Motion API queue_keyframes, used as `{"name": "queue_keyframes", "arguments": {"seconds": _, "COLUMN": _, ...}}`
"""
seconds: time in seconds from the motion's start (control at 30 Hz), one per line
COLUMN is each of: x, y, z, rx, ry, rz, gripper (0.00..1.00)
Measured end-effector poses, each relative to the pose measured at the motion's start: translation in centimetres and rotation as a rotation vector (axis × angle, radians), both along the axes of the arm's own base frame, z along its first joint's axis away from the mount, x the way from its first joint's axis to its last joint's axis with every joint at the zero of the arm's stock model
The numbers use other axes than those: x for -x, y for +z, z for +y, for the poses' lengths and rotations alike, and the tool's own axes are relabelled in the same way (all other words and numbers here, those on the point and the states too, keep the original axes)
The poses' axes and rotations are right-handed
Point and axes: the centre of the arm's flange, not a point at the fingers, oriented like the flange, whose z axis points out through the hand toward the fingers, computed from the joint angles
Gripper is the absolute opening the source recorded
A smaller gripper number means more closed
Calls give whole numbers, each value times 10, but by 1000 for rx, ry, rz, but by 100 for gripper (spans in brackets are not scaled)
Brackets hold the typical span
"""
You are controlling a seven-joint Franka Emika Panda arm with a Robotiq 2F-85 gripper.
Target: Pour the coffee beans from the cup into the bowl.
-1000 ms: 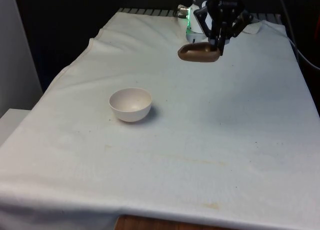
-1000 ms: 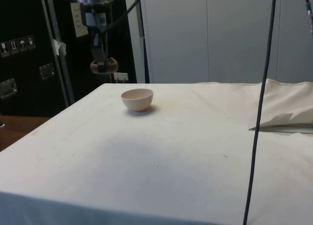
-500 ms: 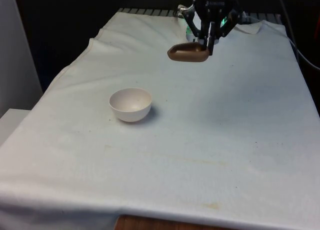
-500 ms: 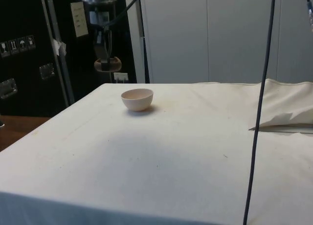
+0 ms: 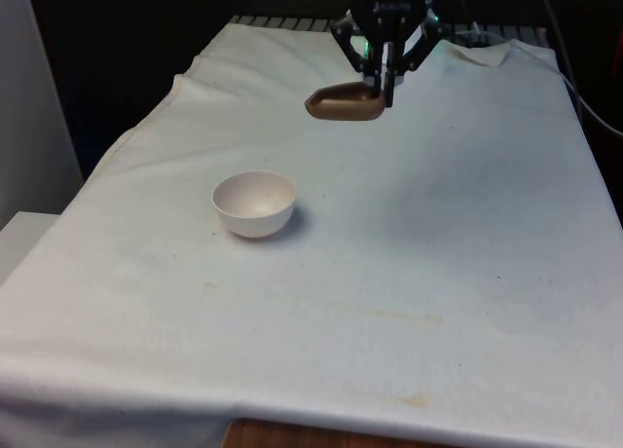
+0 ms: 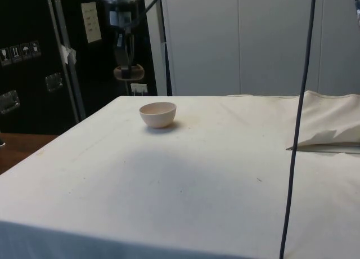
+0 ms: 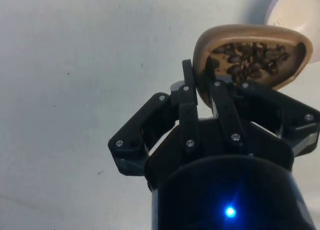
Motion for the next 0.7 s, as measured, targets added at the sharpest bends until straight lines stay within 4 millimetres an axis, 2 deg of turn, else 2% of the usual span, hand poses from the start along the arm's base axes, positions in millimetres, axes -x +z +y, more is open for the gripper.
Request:
{"name": "queue_keyframes", "arguments": {"seconds": 0.1, "x": 0, "y": 0, "z": -2, "rx": 0, "ry": 0, "rz": 1, "gripper": 0}}
{"name": "queue_keyframes", "arguments": {"seconds": 0.7, "x": 2, "y": -14, "z": -51, "rx": 17, "ry": -10, "rz": 28, "gripper": 0}}
